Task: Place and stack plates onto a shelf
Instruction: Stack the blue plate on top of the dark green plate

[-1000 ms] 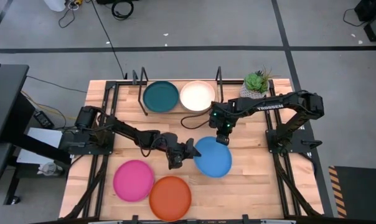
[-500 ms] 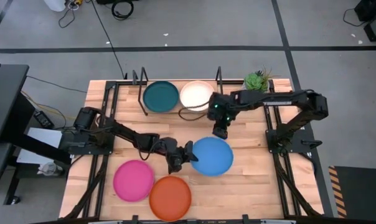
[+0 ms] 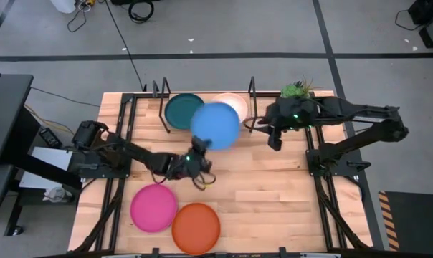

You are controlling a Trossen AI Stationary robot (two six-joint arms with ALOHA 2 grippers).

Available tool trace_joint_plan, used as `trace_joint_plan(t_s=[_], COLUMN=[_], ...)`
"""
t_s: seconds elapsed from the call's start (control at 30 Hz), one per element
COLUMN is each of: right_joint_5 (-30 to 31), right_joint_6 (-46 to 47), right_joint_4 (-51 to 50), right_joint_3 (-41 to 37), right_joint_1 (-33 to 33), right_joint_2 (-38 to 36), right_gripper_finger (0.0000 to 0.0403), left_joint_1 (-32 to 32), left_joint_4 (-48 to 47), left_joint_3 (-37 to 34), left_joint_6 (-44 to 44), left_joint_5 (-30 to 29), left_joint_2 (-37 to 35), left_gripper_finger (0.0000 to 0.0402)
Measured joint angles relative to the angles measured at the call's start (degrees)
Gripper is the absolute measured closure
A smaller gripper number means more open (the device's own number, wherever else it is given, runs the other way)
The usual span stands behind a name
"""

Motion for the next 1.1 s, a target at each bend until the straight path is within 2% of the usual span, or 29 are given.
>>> trace_joint_plan(t_s=[0.07, 0.13, 0.2, 0.37, 0.5, 0.7, 0.83, 1.1], right_joint_5=[1.3, 2.0, 2.0, 2.1, 2.1, 2.0, 1.3, 1.3], right_joint_6=[0.7, 1.5, 1.8, 1.8, 1.4, 1.4, 1.4, 1.3], right_joint_4=[0.6, 0.9, 1.9, 2.9, 4.6, 5.9, 6.2, 7.1], right_joint_3=[-1.6, -3.3, -5.0, -9.0, -11.4, -12.0, -12.0, -12.0], right_joint_1=[1.4, 2.4, 3.1, 3.8, 3.8, 3.8, 3.8, 3.8], right_joint_2=[-1.8, -3.0, -3.7, -4.0, -3.9, -4.0, -4.0, -4.0], right_gripper_finger=[0.0281, 0.0281, 0.0281, 0.0281, 0.0281, 0.0281, 0.0281, 0.0281], left_joint_1=[2.3, 4.9, 7.6, 14.2, 17.7, 21.3, 22.7, 20.1], left_joint_4=[-5.4, -12.1, -18.7, -28.5, -35.4, -40.8, -42.6, -42.8], left_joint_3=[0.0, 0.0, 0.0, 0.2, 3.1, 5.1, 5.0, 7.4], left_joint_6=[-4.0, -9.1, -14.2, -25.4, -32.5, -37.8, -41.3, -41.5], left_joint_5=[-4.8, -6.0, -4.9, 2.4, 4.1, 11.8, 11.7, 14.1], left_joint_2=[0.0, 0.0, 0.0, -0.9, -2.3, -2.2, -2.1, -3.2], left_gripper_finger=[0.035, 0.035, 0.035, 0.035, 0.035, 0.035, 0.0344, 0.0272])
